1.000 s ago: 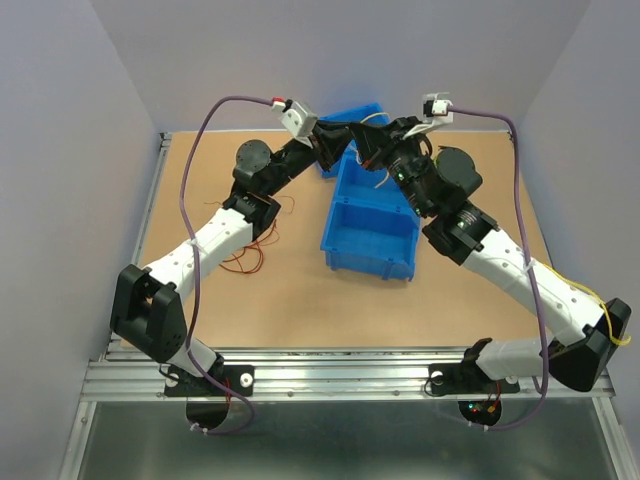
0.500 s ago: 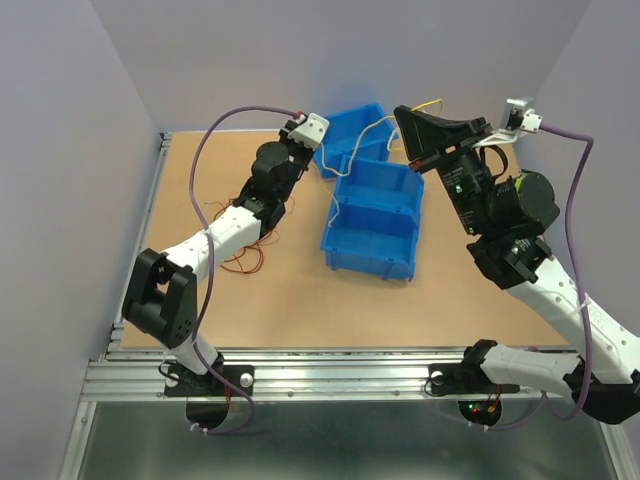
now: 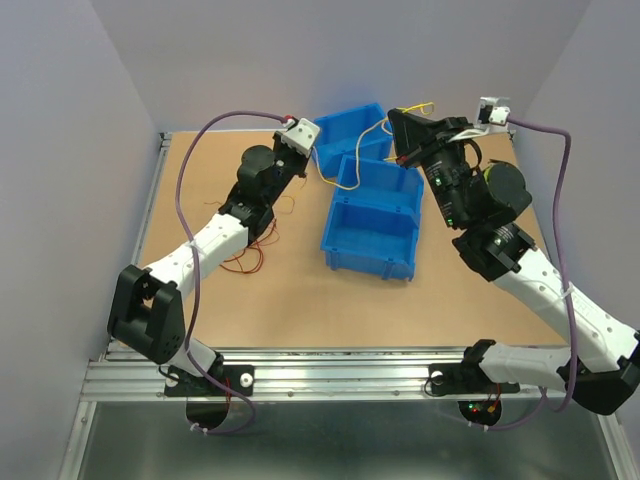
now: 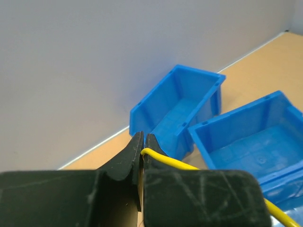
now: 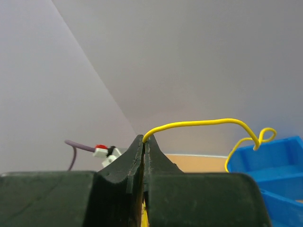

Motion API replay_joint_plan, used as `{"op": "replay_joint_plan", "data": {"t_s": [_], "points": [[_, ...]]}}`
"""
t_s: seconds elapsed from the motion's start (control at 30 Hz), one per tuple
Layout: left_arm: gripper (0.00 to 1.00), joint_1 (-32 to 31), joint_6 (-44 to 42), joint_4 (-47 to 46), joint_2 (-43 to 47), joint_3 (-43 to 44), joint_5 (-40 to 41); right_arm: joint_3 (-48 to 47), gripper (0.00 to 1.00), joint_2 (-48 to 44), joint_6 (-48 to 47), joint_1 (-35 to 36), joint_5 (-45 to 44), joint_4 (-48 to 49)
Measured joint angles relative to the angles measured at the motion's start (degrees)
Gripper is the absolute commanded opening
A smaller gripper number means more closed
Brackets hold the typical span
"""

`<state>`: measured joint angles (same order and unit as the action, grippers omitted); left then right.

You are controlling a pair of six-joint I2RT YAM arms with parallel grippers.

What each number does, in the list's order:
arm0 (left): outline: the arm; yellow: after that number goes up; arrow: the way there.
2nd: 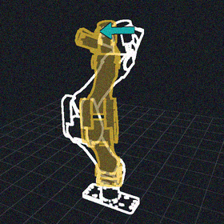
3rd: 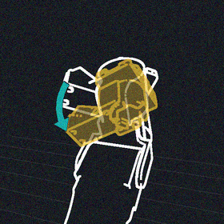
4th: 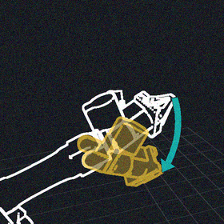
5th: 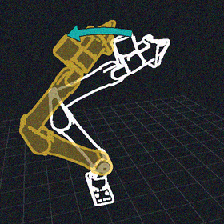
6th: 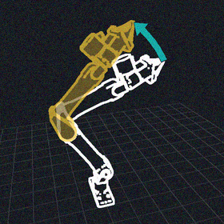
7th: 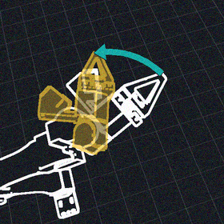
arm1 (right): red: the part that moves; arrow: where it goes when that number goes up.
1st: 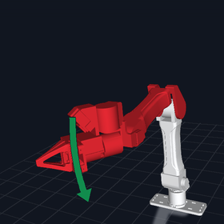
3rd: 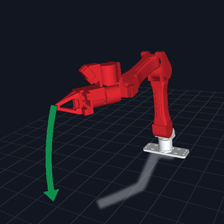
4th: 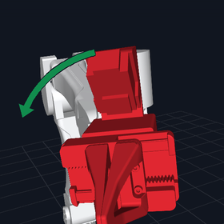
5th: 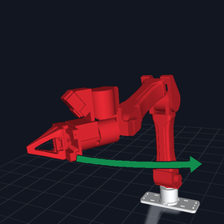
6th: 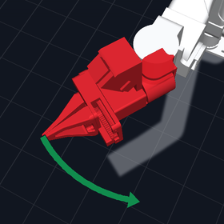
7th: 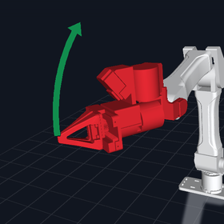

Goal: Untangle the cables

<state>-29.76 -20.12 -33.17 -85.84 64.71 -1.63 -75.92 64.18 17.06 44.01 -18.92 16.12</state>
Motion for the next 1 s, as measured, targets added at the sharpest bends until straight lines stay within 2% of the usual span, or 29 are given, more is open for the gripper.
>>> {"op": "replay_joint_plan", "data": {"t_s": [0.13,0.3,0.53,0.67,1.0], "points": [[0.0,0.0,1.66,3.32,1.84,0.79,-4.44,0.0,0.01,1.53,-0.5,0.0,-2.36,-2.45],[0.0,0.0,5.18,10.1,1.2,6.71,-11.63,0.0,0.01,3.82,-0.46,-1.68,-5.16,-7.28],[0.0,-0.02,7.89,14.4,-3.93,19.98,-18.32,1.95,0.01,4.61,2.32,-10.75,-3.1,-9.84],[0.0,-0.02,9.25,14.4,-7.08,24.41,-21.29,2.86,0.01,4.76,2.8,-12.41,-2.1,-9.77],[0.0,-0.04,16.09,15.98,-25.42,42.75,-26.51,2.93,0.01,8.98,3.82,-19.91,2.05,-9.25]]}}
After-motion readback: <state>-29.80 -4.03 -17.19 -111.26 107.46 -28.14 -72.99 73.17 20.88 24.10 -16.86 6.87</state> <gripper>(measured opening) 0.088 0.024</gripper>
